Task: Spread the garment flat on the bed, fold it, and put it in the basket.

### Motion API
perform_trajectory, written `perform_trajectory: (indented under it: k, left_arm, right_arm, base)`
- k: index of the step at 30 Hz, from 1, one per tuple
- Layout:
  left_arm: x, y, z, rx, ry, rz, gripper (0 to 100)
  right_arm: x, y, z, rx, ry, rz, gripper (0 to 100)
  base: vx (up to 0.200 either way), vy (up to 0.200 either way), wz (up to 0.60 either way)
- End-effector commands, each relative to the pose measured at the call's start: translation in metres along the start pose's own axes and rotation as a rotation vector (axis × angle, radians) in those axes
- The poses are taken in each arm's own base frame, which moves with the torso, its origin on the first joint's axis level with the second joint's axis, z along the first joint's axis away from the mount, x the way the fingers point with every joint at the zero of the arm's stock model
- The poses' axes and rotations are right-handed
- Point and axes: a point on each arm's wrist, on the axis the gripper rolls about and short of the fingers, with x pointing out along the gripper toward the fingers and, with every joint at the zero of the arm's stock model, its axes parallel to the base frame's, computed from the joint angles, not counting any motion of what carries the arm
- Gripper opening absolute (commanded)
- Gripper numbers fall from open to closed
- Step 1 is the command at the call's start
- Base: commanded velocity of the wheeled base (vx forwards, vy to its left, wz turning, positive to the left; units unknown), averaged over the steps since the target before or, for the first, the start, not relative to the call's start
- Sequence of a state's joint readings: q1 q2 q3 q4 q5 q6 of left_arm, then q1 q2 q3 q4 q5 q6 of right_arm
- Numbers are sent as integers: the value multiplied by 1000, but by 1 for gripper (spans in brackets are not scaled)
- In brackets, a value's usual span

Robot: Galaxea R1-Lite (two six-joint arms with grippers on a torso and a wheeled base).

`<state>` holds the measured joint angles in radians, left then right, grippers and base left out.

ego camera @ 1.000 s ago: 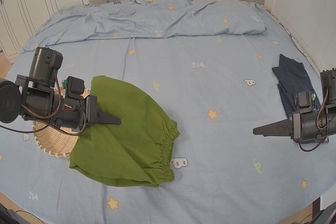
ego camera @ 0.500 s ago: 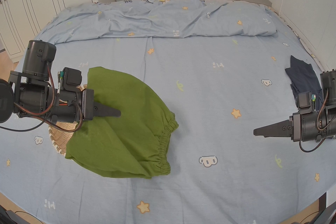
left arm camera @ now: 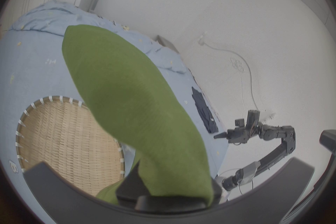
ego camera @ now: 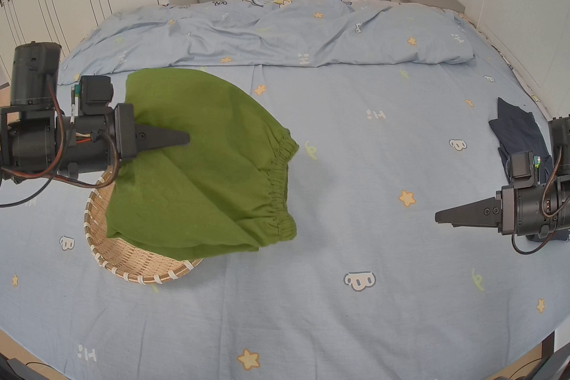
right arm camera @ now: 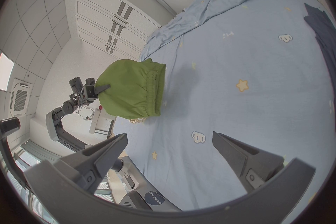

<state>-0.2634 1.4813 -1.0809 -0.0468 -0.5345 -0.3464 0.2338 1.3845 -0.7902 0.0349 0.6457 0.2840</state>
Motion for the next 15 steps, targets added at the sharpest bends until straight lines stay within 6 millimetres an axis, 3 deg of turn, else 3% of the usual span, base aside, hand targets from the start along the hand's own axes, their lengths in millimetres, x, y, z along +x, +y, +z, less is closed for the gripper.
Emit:
perform_trajectory:
  k: [1,7,11,12,14,15]
  left_arm:
    - [-22,-4,9,-4,-93,10,0]
    - [-41,16,21,-21,-201,91,0]
    - [-40,44,19,-79,-194,175,0]
    - [-36,61,13,-120,-171,215,0]
    - [-35,71,8,-143,-158,239,0]
    - [-32,89,-1,-194,-124,277,0]
  right_arm:
    - [-5,2,0,-6,-19,-3,100]
    - [-9,3,1,-10,-32,-5,100]
    - [-9,3,0,-10,-29,-2,100]
    - [-8,2,0,-8,-26,1,100]
    - [-8,2,-1,-7,-25,2,100]
    - [-8,2,-1,-8,-23,2,100]
  base:
    - [0,0,0]
    - [0,0,0]
    - [0,0,0]
    - [0,0,0]
    - [0,0,0]
    - [0,0,0]
